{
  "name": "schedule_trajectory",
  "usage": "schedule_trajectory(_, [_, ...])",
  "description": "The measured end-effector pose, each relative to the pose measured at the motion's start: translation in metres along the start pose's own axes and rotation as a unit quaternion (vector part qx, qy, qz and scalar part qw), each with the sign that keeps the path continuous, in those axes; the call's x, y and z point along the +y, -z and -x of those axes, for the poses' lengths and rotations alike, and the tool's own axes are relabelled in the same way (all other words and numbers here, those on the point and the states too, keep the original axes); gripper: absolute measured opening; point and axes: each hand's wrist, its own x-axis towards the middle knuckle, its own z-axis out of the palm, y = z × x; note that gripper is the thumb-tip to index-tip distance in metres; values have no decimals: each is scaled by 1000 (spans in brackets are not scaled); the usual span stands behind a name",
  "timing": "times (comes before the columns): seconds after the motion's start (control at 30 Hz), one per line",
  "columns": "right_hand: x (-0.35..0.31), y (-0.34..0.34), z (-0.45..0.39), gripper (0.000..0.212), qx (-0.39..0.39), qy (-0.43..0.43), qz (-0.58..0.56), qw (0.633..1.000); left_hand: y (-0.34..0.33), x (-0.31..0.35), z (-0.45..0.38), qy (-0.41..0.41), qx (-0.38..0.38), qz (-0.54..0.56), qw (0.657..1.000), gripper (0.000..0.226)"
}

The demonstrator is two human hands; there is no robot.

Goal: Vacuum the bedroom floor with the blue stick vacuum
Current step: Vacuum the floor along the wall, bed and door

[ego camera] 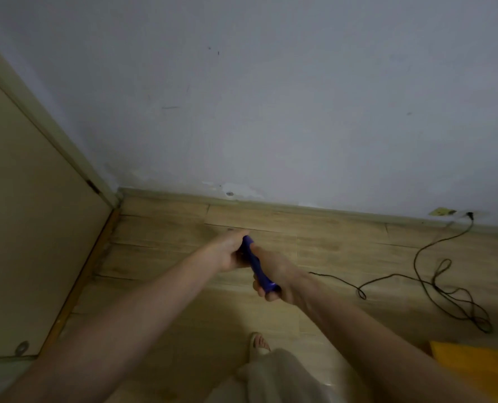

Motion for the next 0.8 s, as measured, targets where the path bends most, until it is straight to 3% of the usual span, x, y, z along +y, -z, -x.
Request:
schedule_trajectory(0.37, [-13,104,-26,55,-9,20,116,993,-77,23,-21,18,33,55,998,18])
schedule_trajectory(0.47, [-17,127,-51,54,-20,18,154,988,-96,35,-36,21,66,88,994,29])
schedule_trajectory(0.8, [-61,133,-140,57,-95,31,253,962,-90,84,-80,-8,145,168,975,42])
